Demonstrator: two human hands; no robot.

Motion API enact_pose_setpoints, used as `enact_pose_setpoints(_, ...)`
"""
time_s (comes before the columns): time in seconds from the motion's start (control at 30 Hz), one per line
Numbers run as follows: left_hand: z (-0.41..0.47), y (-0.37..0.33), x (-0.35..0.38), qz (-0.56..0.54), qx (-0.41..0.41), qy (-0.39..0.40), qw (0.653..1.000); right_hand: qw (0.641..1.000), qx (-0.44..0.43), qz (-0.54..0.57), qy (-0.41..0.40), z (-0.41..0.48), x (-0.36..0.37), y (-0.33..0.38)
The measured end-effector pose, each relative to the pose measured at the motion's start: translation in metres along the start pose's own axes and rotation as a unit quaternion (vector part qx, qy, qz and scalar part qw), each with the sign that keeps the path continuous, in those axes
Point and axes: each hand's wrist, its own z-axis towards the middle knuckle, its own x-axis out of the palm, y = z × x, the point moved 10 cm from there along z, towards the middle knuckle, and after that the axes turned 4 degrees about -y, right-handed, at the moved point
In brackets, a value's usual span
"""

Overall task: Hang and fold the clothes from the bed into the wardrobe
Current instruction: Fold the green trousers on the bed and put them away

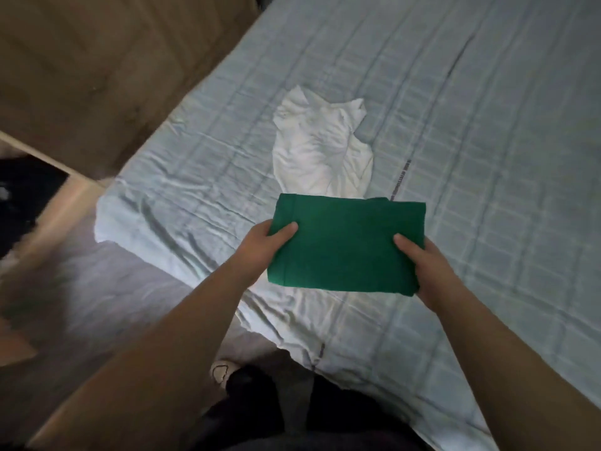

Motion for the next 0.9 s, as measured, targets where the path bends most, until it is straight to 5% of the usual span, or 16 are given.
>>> enact_pose_setpoints(0.27,-0.140,-0.032,-0.280,-0.116,0.086,-0.131,0.981,0.985,-0.036,-0.078,0.150,-0.072,0.300,0.021)
enact_pose_setpoints(0.5,-0.287,-0.006,-0.517,-0.298,0.140,-0.215,0.920,0.938,-0.069,-0.116,0.320,-0.158,0.595,-0.025)
enact_pose_setpoints(0.67,-0.385,0.006,-0.628,-0.306,0.196,-0.330,0.871,0.887,-0.073,-0.167,0.423,-0.215,0.746,-0.062)
enact_pose_setpoints(0.9,-0.444,0.023,-0.738,-0.303,0.206,-0.460,0.809,0.854,-0.092,-0.214,0.466,-0.237,0.898,-0.094)
